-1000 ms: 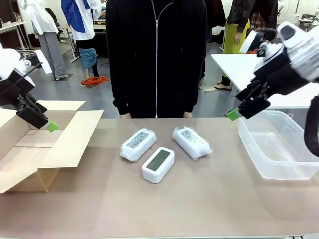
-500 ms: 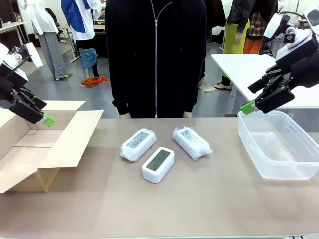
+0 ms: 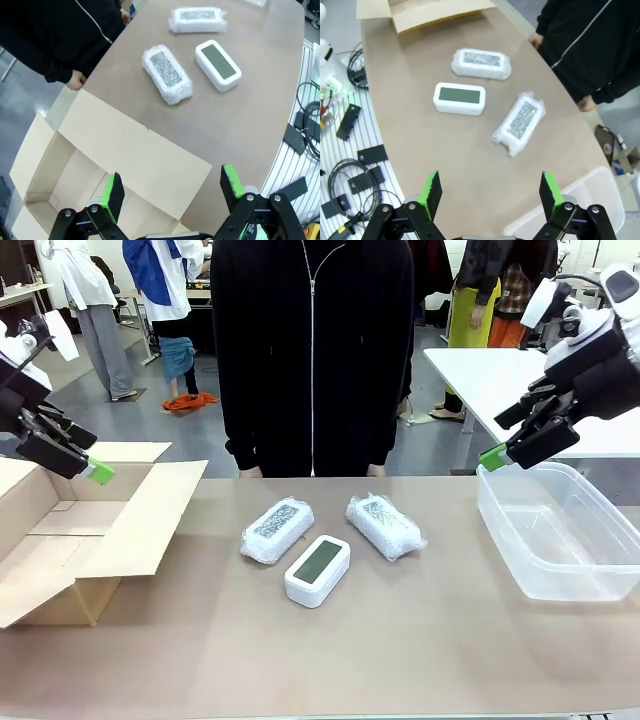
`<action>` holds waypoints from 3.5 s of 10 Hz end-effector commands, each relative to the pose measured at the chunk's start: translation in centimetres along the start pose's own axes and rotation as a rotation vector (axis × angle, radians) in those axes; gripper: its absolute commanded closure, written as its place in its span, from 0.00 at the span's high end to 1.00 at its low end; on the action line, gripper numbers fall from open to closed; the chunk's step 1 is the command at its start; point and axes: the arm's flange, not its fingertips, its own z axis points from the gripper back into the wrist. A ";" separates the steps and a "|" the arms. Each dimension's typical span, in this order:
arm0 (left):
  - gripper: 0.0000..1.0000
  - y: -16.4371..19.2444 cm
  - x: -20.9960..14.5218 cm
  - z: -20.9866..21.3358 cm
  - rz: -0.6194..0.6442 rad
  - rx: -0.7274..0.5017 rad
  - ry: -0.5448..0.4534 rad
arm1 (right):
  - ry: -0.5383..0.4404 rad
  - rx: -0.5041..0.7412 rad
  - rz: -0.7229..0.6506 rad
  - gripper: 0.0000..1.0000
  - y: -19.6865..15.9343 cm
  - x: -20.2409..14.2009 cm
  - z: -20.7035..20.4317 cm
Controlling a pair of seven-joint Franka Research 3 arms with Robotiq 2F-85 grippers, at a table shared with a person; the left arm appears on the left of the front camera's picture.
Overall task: Separate and place wrapped and unwrapped clocks.
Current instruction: Pick up the Digital clock indicated by the person.
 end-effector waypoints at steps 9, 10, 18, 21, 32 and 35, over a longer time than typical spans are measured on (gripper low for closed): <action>1.00 -0.1 -0.2 -0.1 0.000 -0.009 0.017 | -0.006 0.015 -0.001 1.00 0.4 -0.3 0.9; 1.00 -0.1 -0.2 -0.1 0.000 -0.009 0.017 | -0.006 0.015 -0.001 1.00 0.4 -0.3 0.9; 1.00 -0.1 -0.2 -0.1 0.000 -0.009 0.017 | -0.006 0.015 -0.001 1.00 0.4 -0.3 0.9; 1.00 -0.1 -0.2 -0.1 0.000 -0.009 0.017 | -0.006 0.015 -0.001 1.00 0.4 -0.3 0.9; 1.00 -1.1 14.8 -20.9 0.295 -0.045 0.154 | -0.006 0.015 -0.001 1.00 0.4 -0.3 0.9; 1.00 -1.8 16.9 -20.4 0.565 -0.018 0.317 | -0.006 0.015 -0.001 1.00 0.4 -0.3 0.9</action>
